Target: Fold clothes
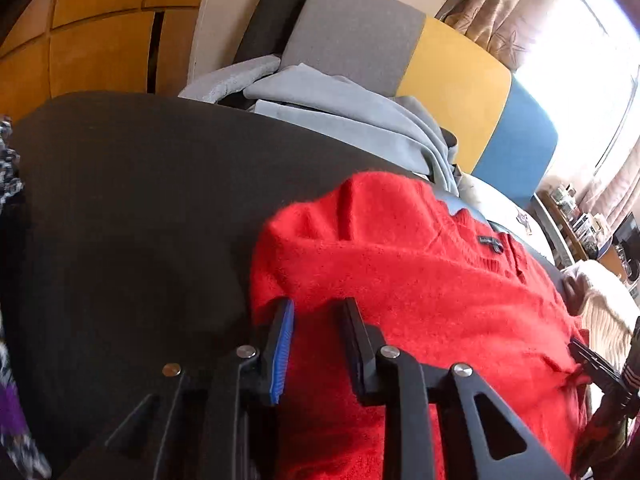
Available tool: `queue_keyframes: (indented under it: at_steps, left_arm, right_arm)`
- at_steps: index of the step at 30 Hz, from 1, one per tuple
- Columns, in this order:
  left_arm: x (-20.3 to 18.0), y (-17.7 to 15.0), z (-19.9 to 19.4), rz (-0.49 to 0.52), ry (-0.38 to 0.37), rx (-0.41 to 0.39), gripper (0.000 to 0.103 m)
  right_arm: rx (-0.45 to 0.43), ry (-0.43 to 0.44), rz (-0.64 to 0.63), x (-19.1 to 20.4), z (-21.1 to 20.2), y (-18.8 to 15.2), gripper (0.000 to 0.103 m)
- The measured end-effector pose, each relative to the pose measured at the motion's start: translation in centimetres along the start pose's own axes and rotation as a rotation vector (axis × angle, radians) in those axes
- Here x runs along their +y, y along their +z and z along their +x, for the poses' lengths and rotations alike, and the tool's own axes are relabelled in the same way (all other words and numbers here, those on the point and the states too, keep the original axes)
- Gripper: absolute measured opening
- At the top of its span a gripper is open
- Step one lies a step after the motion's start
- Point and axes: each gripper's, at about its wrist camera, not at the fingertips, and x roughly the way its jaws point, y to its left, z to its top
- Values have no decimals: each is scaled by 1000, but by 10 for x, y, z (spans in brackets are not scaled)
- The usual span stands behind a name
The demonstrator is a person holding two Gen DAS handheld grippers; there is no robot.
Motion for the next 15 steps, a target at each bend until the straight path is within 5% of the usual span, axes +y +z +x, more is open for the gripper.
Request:
queue_keyframes:
  at_steps: [2, 7, 11, 15]
  left_arm:
    - [-6, 1, -8, 13, 25, -10, 26]
    - [-18, 18, -32, 17, -78, -65, 26]
    - [-22, 29, 5, 56, 0, 31, 32]
    - [-9, 19, 16, -8, -18, 18, 31]
  right_arm:
    - [9, -4, -7, 3, -3, -5, 40]
    - [7, 14, 0, 4, -10, -16, 41]
    - [-2, 48, 24, 1, -12, -19, 44]
    - [-10, 62, 28, 3, -13, -19, 45]
